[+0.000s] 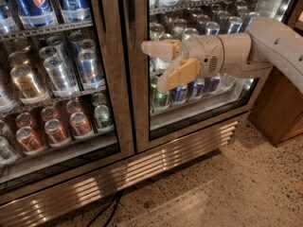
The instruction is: Open right fridge door
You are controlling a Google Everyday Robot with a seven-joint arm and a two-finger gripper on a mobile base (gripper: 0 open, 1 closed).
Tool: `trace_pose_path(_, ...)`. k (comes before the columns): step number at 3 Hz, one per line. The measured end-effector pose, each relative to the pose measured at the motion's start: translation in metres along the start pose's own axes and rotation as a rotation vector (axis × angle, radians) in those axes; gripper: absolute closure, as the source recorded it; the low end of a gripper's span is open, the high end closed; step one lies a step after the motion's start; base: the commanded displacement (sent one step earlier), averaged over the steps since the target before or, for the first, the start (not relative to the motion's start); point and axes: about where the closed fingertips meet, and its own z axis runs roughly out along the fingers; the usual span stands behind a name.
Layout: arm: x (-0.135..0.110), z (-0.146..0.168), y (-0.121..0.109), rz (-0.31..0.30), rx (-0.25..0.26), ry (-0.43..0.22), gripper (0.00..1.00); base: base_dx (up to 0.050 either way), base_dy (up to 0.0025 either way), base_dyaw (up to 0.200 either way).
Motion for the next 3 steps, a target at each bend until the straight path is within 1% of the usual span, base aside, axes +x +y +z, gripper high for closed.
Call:
trace_pose_path(1, 0.000, 0.000, 0.000, 0.000, 0.000, 0.000, 0.00, 0.000, 0.00000, 0.000)
trace_pose_path(2, -0.051, -0.007, 0.011, -0.070, 0.031, 0.004, 0.00, 0.000, 0.00000, 0.000)
trace_pose_path(3, -0.051, -0.007, 0.011, -0.070, 0.031, 0.004, 0.00, 0.000, 0.00000, 0.000)
